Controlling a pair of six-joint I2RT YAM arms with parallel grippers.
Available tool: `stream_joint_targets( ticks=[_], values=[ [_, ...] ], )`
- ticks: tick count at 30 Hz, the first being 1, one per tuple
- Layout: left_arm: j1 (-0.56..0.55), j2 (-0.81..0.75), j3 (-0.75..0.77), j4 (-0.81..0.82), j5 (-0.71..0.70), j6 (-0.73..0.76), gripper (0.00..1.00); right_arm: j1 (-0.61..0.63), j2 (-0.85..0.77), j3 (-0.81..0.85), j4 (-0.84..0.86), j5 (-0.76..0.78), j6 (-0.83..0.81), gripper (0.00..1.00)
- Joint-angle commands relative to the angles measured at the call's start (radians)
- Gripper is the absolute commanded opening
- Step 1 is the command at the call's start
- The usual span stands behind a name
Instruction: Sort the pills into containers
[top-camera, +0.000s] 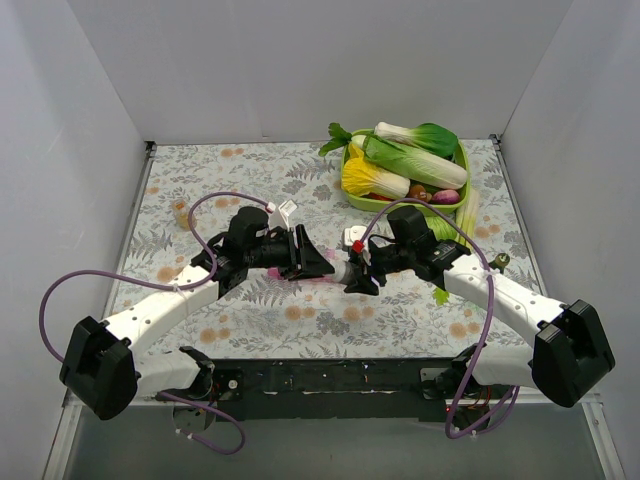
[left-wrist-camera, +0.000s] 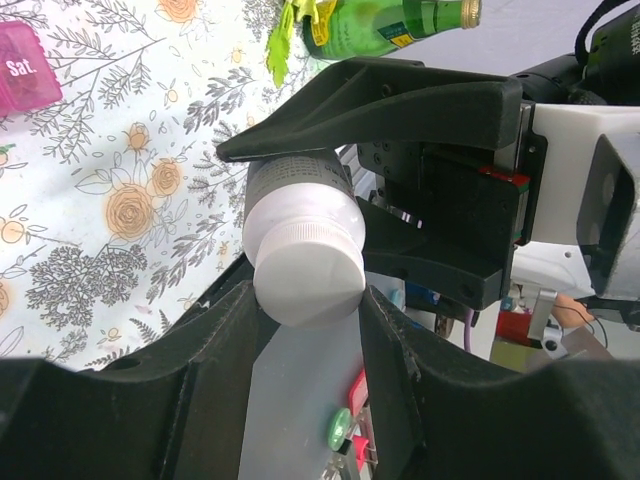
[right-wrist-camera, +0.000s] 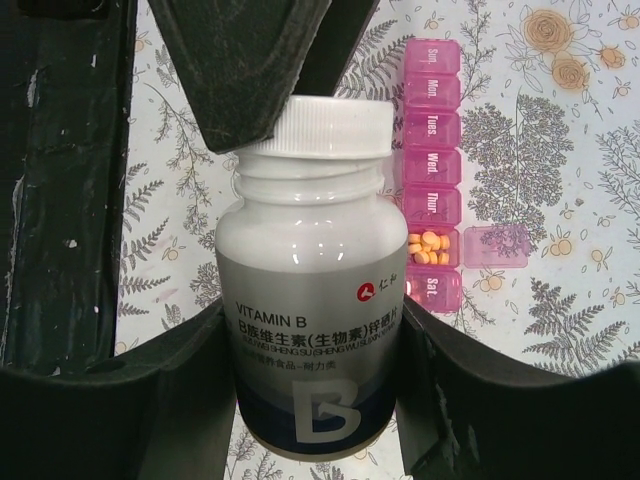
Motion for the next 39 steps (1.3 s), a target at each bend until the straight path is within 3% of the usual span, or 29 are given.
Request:
stream_joint_targets(
  ticks=[1,11,19,31,39],
  values=[
    [-0.005,-0.021,-0.025,0.090,0.044,-0.032,0.08,0.008,-0.015,0.054,0.032,-0.083,0.015,0.01],
    [-0.011,-0.020,-0.019,0.053,0.033,0.007,0.08,0.006,0.002,0.064,0.035,-0.108,0.050,0.01],
    [-0.020,0.009,0.036,-0.102,-0.014,0.154,0.08,0.006,0.034,0.078,0.026,-0.192,0.093,0.01],
    [-0.022,-0.013,-0.014,0.000,0.093,0.165,0.11,-0.015,0.070,0.031,0.187,-0.399,0.295,0.01],
    [-0.020,0.009,0.030,-0.101,0.180,0.365,0.15,-0.024,0.097,-0.001,0.311,-0.528,0.430,0.01]
  ],
)
